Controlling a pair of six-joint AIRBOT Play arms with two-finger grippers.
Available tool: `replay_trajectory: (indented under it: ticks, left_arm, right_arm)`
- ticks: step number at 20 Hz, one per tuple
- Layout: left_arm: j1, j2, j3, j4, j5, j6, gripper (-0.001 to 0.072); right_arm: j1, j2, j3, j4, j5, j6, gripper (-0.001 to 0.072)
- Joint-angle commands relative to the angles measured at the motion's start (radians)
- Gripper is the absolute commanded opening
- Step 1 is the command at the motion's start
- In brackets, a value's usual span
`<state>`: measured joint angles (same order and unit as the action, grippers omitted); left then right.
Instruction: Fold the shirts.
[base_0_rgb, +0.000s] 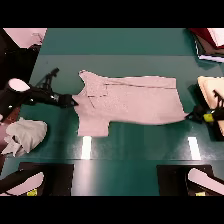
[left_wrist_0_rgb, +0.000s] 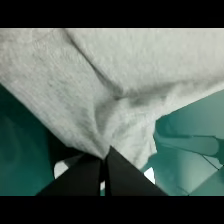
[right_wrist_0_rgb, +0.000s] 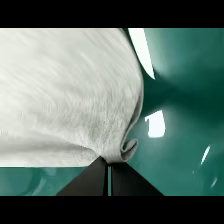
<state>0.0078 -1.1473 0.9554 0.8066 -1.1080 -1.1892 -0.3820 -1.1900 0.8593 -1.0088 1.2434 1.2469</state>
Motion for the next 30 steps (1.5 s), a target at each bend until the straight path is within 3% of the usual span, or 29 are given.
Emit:
replay_trajectory:
  ticks: [1,9,14,17,22,27,30]
  left_arm:
    - [0.001,0.124,0.179,0.010,-0.004,-0.016,0.0022]
    - [0.001,0.267,0.925,0.013,-0.022,-0.027,0.0022]
    - [0.001,0.285,1.210,0.009,-0.051,-0.178,0.0022]
    - [0.001,0.327,1.225,-0.023,-0.055,-0.257,0.0022]
    - [0.001,0.331,1.186,-0.022,-0.102,-0.282,0.0021]
    - [0.001,0.280,0.787,0.087,-0.184,-0.304,0.0022]
    - [0.001,0.147,0.558,0.089,-0.193,-0.292,0.0021]
  right_arm:
    - [0.056,0.134,0.201,0.090,-0.041,0.001,0.0012]
    - [0.151,0.327,0.801,0.134,-0.178,0.001,0.0012]
    - [0.103,0.431,0.964,0.088,-0.121,0.001,0.0013]
    - [0.021,0.481,1.006,0.087,-0.046,0.001,0.0012]
    - [-0.039,0.467,1.009,0.090,0.072,0.045,0.0010]
    - [0.082,0.209,1.009,0.089,0.365,0.143,0.0009]
    - [0.218,-0.023,1.009,-0.021,0.481,0.228,0.0009]
